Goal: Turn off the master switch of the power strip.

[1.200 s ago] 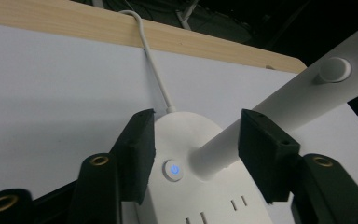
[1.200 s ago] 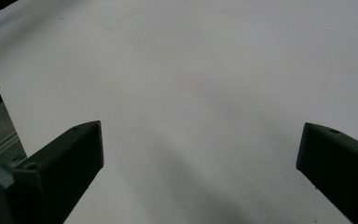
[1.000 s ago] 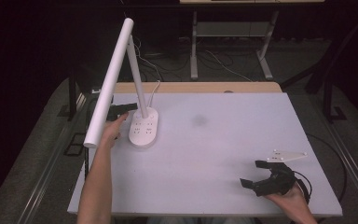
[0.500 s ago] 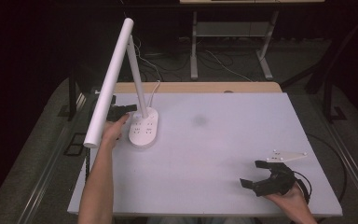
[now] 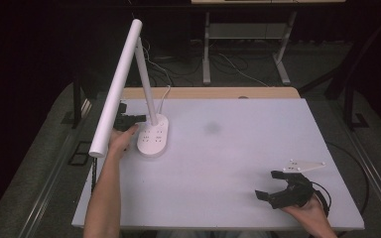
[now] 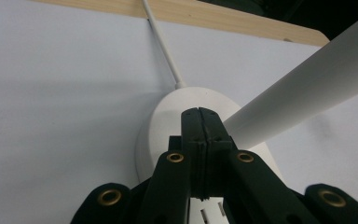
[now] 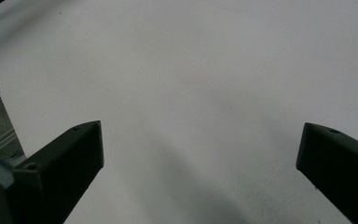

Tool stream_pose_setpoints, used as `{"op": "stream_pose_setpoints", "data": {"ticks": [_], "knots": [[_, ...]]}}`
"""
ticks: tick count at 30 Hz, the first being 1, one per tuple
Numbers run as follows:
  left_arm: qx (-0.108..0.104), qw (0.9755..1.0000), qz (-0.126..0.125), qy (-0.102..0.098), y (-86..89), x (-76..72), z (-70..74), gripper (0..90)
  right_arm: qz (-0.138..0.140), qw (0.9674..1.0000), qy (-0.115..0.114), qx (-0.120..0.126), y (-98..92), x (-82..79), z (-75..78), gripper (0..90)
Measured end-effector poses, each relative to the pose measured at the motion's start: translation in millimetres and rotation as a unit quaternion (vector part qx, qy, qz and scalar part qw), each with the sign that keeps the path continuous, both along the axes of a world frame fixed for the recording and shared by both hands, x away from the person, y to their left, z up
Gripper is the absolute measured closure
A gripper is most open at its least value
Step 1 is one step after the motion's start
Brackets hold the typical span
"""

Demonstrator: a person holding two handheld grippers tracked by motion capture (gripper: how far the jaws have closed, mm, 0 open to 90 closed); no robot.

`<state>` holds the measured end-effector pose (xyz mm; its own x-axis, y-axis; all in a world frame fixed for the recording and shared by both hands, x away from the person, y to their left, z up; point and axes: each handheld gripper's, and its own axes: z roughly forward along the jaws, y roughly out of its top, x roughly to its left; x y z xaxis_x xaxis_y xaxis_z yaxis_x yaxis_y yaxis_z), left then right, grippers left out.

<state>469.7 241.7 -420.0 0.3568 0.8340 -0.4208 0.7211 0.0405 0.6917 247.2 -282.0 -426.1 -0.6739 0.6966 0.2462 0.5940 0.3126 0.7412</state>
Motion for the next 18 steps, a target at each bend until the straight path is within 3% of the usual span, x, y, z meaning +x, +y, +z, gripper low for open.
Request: {"op": "stream_pose_setpoints", "data": {"ticks": [5, 9, 14, 18], "knots": [[0.006, 1.0, 0.001, 0.004, -1.3, 0.9, -3.0, 89.8, 0.001, 1.0, 0.002, -0.001, 0.2, -0.1, -0.2, 0.0], [0.023, 0.9996, -0.004, 0.012, -2.5, 1.2, -5.7, 89.8, 0.0, 1.0, 0.002, -0.002, -0.1, -0.2, -0.4, 0.0], [0.032, 0.9995, 0.003, 0.006, -5.5, 1.0, -5.9, 89.7, 0.002, 1.0, 0.004, -0.002, 0.5, -0.3, -1.2, 0.0], [0.027, 0.9995, 0.0, 0.014, -3.1, 0.9, -6.1, 89.8, 0.002, 1.0, 0.004, -0.004, 1.4, -0.3, -1.5, 0.0]]}}
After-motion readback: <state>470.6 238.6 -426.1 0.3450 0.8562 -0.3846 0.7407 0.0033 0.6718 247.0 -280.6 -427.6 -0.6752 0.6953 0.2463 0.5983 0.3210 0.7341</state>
